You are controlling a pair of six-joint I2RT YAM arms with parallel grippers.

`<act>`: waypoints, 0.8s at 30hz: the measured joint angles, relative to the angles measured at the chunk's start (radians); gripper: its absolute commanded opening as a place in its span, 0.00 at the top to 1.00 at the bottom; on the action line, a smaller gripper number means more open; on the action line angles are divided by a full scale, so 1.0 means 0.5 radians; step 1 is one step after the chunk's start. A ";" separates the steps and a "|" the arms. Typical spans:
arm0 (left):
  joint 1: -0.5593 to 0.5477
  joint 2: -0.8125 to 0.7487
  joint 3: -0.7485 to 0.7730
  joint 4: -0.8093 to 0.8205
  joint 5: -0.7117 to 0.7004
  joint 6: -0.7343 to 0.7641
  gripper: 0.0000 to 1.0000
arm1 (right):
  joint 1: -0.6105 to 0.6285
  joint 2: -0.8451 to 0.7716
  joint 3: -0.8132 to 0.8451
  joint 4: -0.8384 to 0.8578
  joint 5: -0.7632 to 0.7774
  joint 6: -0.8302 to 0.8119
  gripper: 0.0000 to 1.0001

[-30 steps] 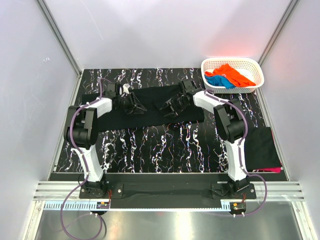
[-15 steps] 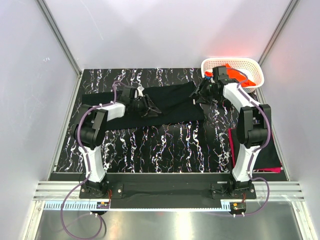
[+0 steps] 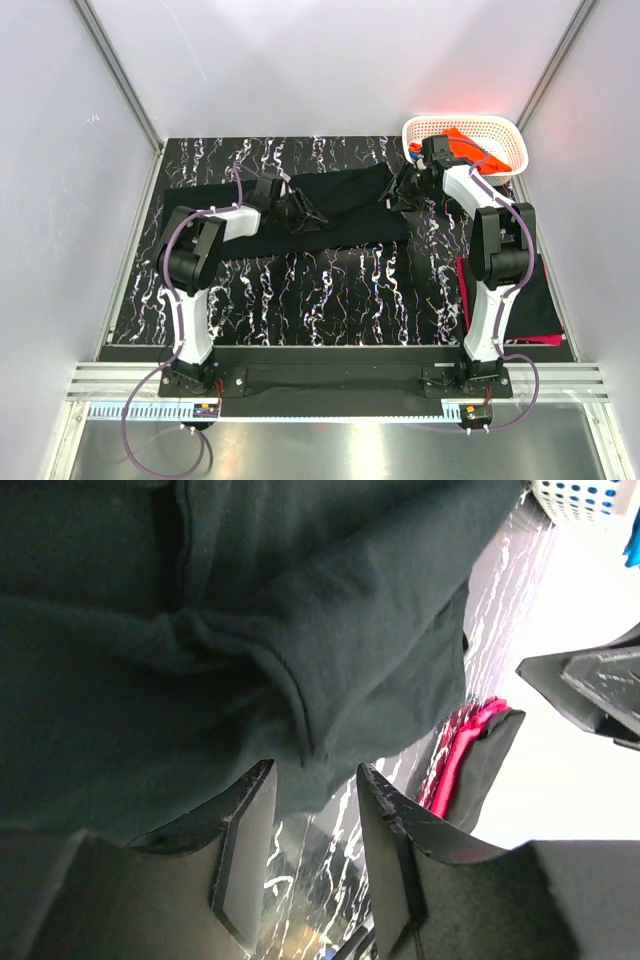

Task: Fold and stack the t-shirts
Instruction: Fold the tshirt

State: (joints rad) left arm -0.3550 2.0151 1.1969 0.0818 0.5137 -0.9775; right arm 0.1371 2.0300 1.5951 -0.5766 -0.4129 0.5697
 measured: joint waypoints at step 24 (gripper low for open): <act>-0.051 0.167 0.167 0.355 0.047 -0.417 1.00 | 0.000 0.191 0.047 0.023 -0.094 0.037 0.70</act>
State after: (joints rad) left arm -0.3805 2.0987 1.2804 0.2592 0.5369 -1.1858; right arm 0.1371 2.1254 1.6184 -0.5652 -0.4599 0.5884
